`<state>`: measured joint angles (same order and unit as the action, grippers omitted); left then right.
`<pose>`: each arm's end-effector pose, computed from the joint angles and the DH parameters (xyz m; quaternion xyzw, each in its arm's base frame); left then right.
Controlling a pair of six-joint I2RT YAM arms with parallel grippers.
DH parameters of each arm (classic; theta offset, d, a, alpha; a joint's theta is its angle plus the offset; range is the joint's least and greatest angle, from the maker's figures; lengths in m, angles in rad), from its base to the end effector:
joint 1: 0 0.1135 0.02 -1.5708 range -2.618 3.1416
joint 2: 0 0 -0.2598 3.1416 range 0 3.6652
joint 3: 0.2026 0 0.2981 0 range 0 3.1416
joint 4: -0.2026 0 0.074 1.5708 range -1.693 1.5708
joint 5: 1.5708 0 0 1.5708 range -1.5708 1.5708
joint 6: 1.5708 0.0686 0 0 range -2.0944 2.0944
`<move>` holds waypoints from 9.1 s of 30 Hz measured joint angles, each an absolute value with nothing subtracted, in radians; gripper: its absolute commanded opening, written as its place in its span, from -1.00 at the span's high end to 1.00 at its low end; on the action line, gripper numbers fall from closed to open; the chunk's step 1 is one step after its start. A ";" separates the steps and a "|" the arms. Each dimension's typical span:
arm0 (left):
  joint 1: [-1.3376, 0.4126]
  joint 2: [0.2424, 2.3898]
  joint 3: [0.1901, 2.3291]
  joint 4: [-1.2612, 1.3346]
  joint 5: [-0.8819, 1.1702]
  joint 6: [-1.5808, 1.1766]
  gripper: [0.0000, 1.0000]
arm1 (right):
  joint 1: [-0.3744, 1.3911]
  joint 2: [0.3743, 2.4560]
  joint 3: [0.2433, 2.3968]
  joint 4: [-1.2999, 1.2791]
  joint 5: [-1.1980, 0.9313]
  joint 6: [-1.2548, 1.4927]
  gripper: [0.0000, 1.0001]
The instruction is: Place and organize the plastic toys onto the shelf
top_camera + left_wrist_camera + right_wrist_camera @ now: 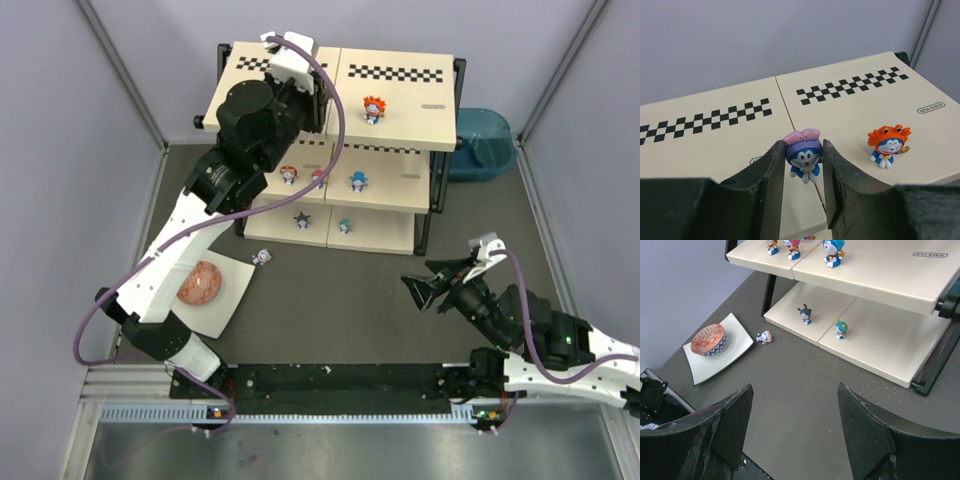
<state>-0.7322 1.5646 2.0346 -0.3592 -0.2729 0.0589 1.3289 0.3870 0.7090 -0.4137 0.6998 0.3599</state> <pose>0.3030 -0.2475 0.5745 0.1610 0.6487 -0.1582 0.7268 0.0820 0.1480 0.3493 -0.1188 0.7217 0.3051 0.6098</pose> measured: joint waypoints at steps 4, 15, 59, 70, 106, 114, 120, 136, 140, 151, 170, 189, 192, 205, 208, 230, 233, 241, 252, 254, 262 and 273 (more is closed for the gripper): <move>-0.715 1.565 2.035 -0.358 -0.271 0.053 1.00 | 1.329 0.382 0.709 -0.414 0.705 0.359 -0.39; -0.657 1.565 1.995 -0.316 -0.249 0.017 1.00 | 1.329 0.379 0.709 -0.421 0.711 0.359 -0.39; -0.659 1.527 1.881 -0.297 -0.262 -0.039 1.00 | 1.329 0.373 0.707 -0.435 0.715 0.360 -0.40; -0.717 1.526 1.881 -0.298 -0.339 -0.026 1.00 | 1.329 0.373 0.707 -0.435 0.715 0.360 -0.40; -0.722 1.527 1.881 -0.299 -0.357 -0.023 0.05 | 1.329 0.358 0.707 -0.439 0.714 0.367 -0.41; -0.722 1.527 1.881 -0.299 -0.357 -0.023 -0.02 | 1.329 0.358 0.707 -0.440 0.714 0.367 -0.41; -0.722 1.527 1.898 -0.299 -0.356 -0.022 -0.12 | 1.329 0.358 0.707 -0.441 0.714 0.367 -0.41; -0.722 1.361 1.769 -0.249 -0.358 -0.047 -0.17 | 1.329 0.340 0.706 -0.459 0.715 0.367 -0.41; -0.722 1.126 1.511 -0.213 -0.400 -0.091 -0.27 | 1.329 0.334 0.694 -0.464 0.715 0.368 -0.41; -0.722 0.676 1.016 -0.211 -0.513 -0.263 -0.77 | 1.329 0.334 0.686 -0.467 0.714 0.371 -0.42; -0.587 0.791 0.396 0.044 -0.376 -0.355 -0.84 | 1.329 0.314 0.658 -0.488 0.678 0.406 -0.42; -0.444 1.077 0.369 0.269 -0.199 -0.290 -0.50 | 1.329 0.301 0.633 -0.500 0.672 0.413 -0.42; -0.439 1.102 0.386 0.262 -0.194 -0.308 -0.49 | 1.329 0.301 0.633 -0.500 0.672 0.413 -0.42; -0.428 1.162 0.387 0.261 -0.206 -0.364 -0.51 | 1.329 0.301 0.633 -0.501 0.672 0.414 -0.42; -0.426 1.177 0.387 0.262 -0.222 -0.369 -0.52 | 1.329 0.301 0.633 -0.501 0.672 0.415 -0.42; -0.412 1.301 0.489 0.249 -0.253 -0.376 -0.36 | 1.329 0.301 0.633 -0.502 0.672 0.415 -0.43; -0.411 1.319 0.505 0.228 -0.253 -0.380 -0.33 | 1.329 0.301 0.633 -0.502 0.673 0.415 -0.43; -0.410 1.341 0.524 0.175 -0.250 -0.399 -0.30 | 1.329 0.301 0.633 -0.502 0.674 0.415 -0.44; -0.408 1.401 0.587 0.126 -0.214 -0.402 -0.19 | 1.329 0.301 0.633 -0.502 0.677 0.415 -0.45; -0.407 1.401 0.587 0.123 -0.207 -0.403 -0.16 | 1.329 0.301 0.633 -0.502 0.677 0.414 -0.45; -0.410 1.386 0.579 0.112 -0.152 -0.422 -0.12 | 1.329 0.301 0.633 -0.502 0.677 0.413 -0.46; -0.449 1.283 0.496 0.103 -0.078 -0.459 -0.08 | 1.329 0.301 0.633 -0.502 0.676 0.416 -0.46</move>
<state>-0.4488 1.2827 0.4961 0.1032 -0.0784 -0.4587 1.3289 0.3008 0.6327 -0.5022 0.6758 0.4156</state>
